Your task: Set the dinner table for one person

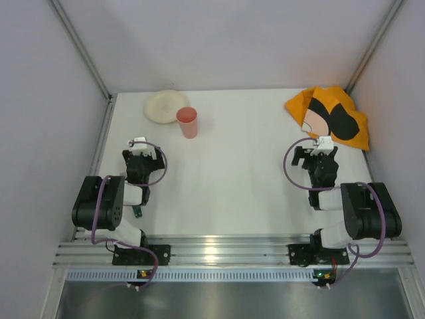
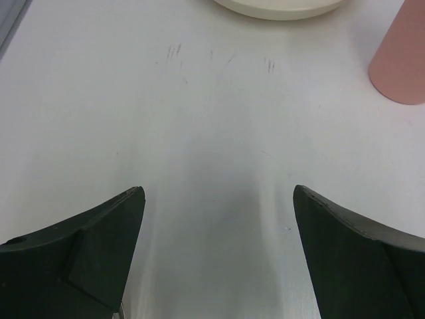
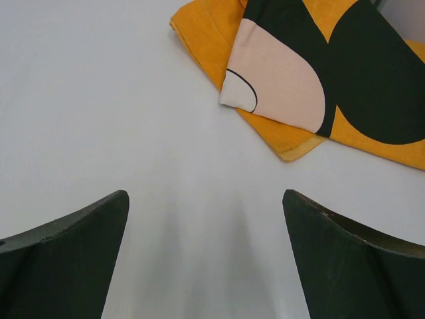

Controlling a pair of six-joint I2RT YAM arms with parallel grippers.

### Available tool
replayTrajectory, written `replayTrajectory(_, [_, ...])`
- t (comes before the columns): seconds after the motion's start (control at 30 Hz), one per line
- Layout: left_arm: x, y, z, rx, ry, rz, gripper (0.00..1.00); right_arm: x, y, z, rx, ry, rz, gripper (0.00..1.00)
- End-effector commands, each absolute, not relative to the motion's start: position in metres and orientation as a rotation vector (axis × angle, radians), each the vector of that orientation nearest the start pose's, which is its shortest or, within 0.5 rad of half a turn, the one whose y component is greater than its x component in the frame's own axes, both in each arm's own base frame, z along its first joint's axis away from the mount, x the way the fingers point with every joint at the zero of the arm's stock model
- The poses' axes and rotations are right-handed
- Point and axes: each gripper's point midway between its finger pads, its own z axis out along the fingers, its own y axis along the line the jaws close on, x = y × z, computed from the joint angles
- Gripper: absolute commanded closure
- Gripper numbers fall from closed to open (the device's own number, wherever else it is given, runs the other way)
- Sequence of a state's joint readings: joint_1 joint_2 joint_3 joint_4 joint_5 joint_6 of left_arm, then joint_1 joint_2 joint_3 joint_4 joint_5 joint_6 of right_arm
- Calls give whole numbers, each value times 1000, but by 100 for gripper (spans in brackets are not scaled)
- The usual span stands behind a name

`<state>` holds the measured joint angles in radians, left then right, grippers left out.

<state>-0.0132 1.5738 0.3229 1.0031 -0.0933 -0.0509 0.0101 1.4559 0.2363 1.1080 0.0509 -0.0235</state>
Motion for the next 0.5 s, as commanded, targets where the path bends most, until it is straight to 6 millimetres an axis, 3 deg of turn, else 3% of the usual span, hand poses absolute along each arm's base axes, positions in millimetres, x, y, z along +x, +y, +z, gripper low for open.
replayTrajectory(0.0, [392,6,82,-95,1730,16,1,383,-4,120,5,1606,-35,0])
replayTrajectory(0.37, [393,7,83,-95,1727,18,1,383,-3,120,0,1606,-35,0])
replayTrajectory(0.43, [393,4,87,-73,1709,13,1,382,11,132,-101,1604,1,0])
replayTrajectory(0.47, [395,1,96,-46,1685,1,2,393,27,158,-182,1576,7,0])
